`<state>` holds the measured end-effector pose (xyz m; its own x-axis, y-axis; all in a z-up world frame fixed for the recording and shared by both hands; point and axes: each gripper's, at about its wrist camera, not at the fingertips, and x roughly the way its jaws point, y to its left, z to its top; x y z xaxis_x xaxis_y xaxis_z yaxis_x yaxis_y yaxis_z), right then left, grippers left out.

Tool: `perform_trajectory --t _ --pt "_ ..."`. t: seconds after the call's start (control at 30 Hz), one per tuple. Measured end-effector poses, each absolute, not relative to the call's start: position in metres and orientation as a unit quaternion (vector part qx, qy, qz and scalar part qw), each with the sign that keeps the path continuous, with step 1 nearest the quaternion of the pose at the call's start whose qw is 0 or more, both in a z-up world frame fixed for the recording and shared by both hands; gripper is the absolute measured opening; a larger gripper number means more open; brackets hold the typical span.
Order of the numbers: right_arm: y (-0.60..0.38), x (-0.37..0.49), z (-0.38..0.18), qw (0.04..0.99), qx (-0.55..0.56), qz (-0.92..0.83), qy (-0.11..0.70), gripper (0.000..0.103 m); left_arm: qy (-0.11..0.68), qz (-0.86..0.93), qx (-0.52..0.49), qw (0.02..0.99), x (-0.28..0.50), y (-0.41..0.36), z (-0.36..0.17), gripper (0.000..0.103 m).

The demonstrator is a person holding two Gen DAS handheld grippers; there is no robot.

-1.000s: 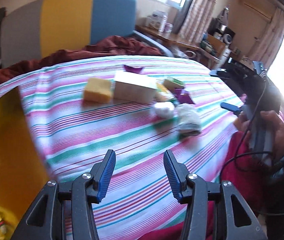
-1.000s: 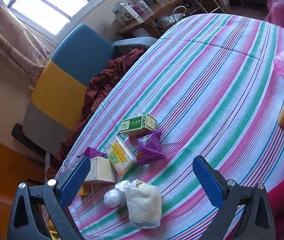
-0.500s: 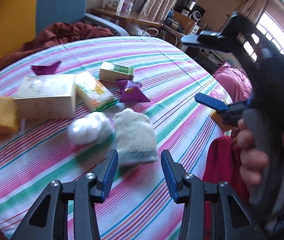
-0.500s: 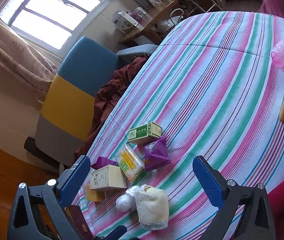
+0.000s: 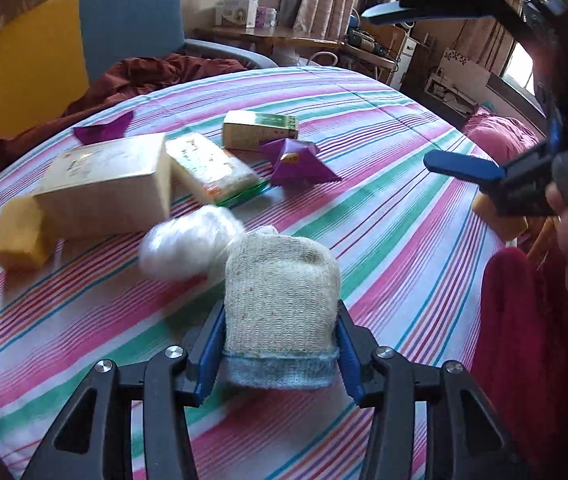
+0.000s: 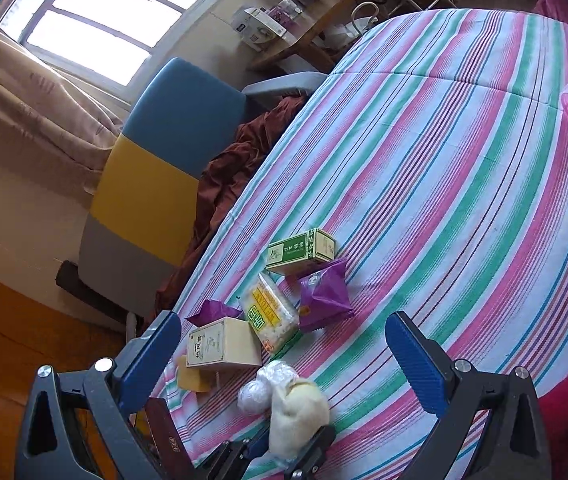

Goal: Organize objects
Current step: 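Lift the grey sock with the left gripper while the right approaches the purple snack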

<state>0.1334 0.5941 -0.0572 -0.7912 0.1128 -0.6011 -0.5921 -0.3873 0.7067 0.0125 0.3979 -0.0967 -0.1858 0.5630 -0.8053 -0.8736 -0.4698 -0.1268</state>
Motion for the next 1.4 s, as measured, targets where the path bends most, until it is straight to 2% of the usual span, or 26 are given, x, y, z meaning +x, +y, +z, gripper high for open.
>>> perform_trajectory --t 0.17,0.3,0.53,0.67,0.77,1.4 --pt "0.588 0.121 -0.059 0.212 -0.269 0.803 0.488 0.103 0.155 0.791 -0.403 0.433 0.009 0.319 -0.101 0.050" --pt "0.582 0.111 -0.061 0.208 -0.295 0.804 0.472 0.103 0.150 0.802 -0.394 0.422 0.011 0.298 -0.105 0.050" --pt "0.566 0.093 -0.062 0.221 -0.352 0.814 0.406 0.103 0.132 0.799 -0.402 0.428 0.006 0.292 -0.106 0.049" --pt "0.558 0.083 -0.065 0.232 -0.383 0.815 0.369 0.103 0.165 0.807 -0.360 0.438 0.014 0.294 -0.113 0.049" --pt "0.554 0.077 -0.068 0.236 -0.400 0.812 0.354 0.103 0.150 0.804 -0.367 0.443 0.009 0.294 -0.113 0.049" --pt "0.561 0.072 -0.079 0.277 -0.424 0.792 0.341 0.103 0.108 0.792 -0.382 0.463 0.000 0.287 -0.115 0.050"
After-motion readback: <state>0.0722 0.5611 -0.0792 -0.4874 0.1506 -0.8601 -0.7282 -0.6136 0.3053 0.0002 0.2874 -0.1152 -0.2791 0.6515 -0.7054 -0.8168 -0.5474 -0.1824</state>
